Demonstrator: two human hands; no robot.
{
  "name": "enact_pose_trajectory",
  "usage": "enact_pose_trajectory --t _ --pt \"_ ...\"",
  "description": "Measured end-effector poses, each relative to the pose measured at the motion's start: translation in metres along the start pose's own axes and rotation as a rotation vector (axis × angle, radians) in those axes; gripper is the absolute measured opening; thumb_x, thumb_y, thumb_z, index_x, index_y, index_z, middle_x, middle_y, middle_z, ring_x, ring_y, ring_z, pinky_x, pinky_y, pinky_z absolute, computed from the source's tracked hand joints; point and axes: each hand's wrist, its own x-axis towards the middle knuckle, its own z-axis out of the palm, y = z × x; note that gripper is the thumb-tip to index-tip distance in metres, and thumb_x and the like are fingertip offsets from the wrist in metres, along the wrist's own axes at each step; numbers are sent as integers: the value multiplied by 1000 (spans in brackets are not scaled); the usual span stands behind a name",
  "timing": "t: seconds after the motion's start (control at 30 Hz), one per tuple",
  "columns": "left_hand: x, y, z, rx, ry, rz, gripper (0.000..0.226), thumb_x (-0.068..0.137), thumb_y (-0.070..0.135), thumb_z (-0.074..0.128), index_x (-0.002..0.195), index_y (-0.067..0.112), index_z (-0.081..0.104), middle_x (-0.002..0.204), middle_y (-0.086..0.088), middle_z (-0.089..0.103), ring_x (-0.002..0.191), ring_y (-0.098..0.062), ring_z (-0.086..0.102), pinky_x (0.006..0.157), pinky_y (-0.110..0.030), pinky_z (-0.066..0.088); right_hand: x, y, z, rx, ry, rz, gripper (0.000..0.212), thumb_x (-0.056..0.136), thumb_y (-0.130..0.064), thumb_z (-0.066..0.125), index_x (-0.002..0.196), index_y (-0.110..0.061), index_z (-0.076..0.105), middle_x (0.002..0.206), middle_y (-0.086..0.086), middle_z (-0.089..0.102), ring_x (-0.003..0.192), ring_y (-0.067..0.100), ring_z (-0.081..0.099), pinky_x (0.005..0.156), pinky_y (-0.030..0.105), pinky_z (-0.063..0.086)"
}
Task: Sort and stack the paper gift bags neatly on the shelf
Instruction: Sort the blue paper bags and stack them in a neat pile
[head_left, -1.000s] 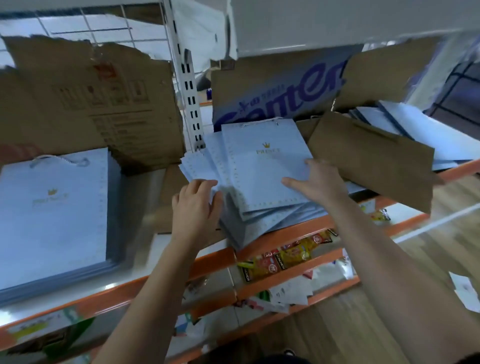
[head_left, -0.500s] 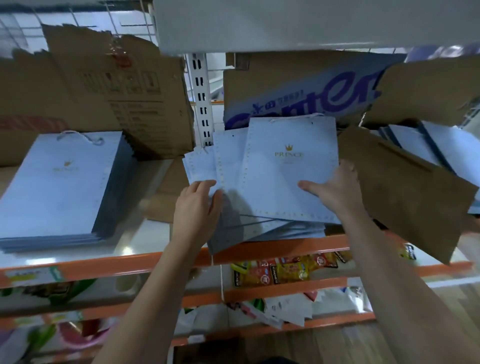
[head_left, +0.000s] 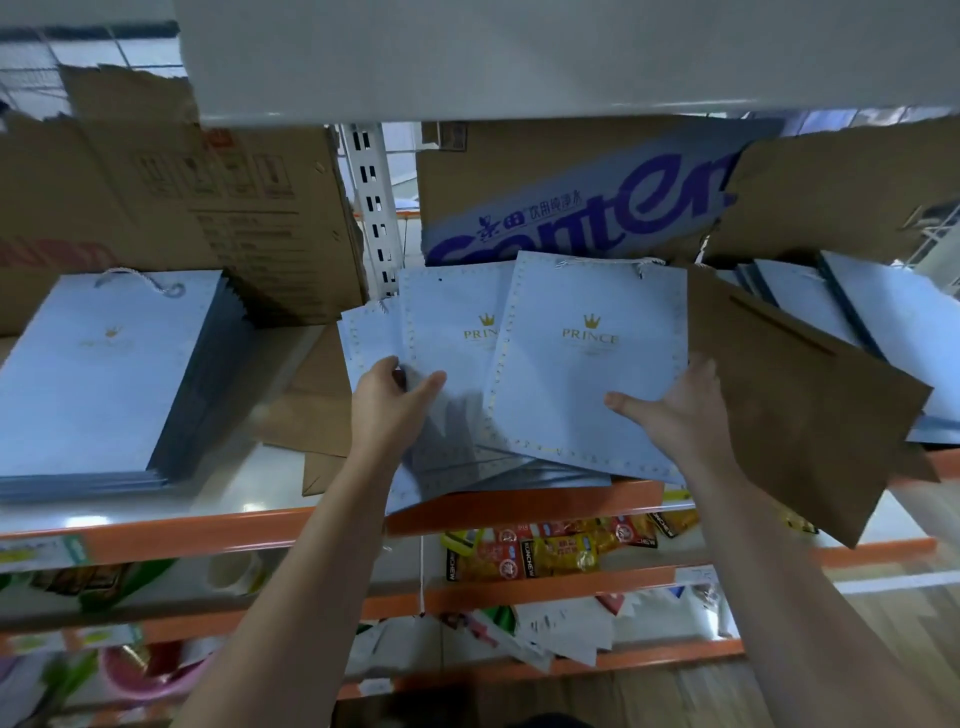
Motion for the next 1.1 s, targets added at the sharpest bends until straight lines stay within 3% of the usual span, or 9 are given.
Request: enact_pose_trajectory --t 0.07,0.17,0.27,0.37,0.6,0.73,0.83,1.0,1.1 --pt "1 0 2 -41 12 19 27 85 31 68 81 6 58 76 -10 62 73 -33 62 52 -33 42 2 5 2 -7 -16 -5 114 40 -71 78 129 -7 46 125 10 52 113 28 55 89 46 53" --pt "1 1 1 -66 76 95 25 86 31 65 100 12 59 102 -11 57 83 -29 60 67 -42 55 5 9 2 21 -24 -30 112 35 -79 73 124 -15 50 118 4 57 108 24 58 85 44 55" --pt "-4 3 -5 -150 107 135 22 93 31 58 113 22 52 112 -3 51 91 -23 59 72 -39 55 -4 -7 0 118 23 -39 88 57 -55 84 123 -15 43 118 2 53 106 22 55 87 39 50" --pt "-6 0 -21 -205 148 153 16 98 31 50 114 28 46 89 8 58 78 -13 59 65 -35 51 -9 -21 9 250 53 -70 66 75 -33 81 122 -13 38 102 -11 51 99 16 54 81 34 47" --pt "2 -40 -93 -155 301 168 23 97 30 52 118 21 55 91 11 59 79 0 54 65 -17 41 -38 -71 69 363 -1 -127 53 84 -40 71 120 -18 40 99 -14 54 85 -1 55 62 19 42" --pt "16 -77 -155 -105 345 144 25 94 35 55 113 19 60 92 0 67 85 -18 61 72 -36 49 -59 -102 115 280 -70 -147 29 95 -46 53 103 -19 56 89 -7 58 79 12 55 68 29 41" --pt "28 -108 -209 -85 378 113 26 93 36 57 113 20 63 89 -5 69 83 -23 64 72 -38 50 -76 -129 152 267 -89 -190 34 100 -38 45 71 -21 44 65 -5 44 60 13 44 53 32 30" --pt "46 -164 -289 -84 349 74 14 92 35 59 102 25 62 73 2 64 64 -11 58 60 -28 42 -102 -162 207 252 -115 -182 34 98 -39 49 81 -10 53 68 1 53 66 21 52 59 34 35" --pt "59 -187 -321 -92 298 47 18 89 39 60 100 25 63 73 0 66 63 -18 60 60 -31 46 -119 -177 236 242 -131 -164 47 95 -46 50 82 -1 52 70 10 54 66 27 52 59 36 35"
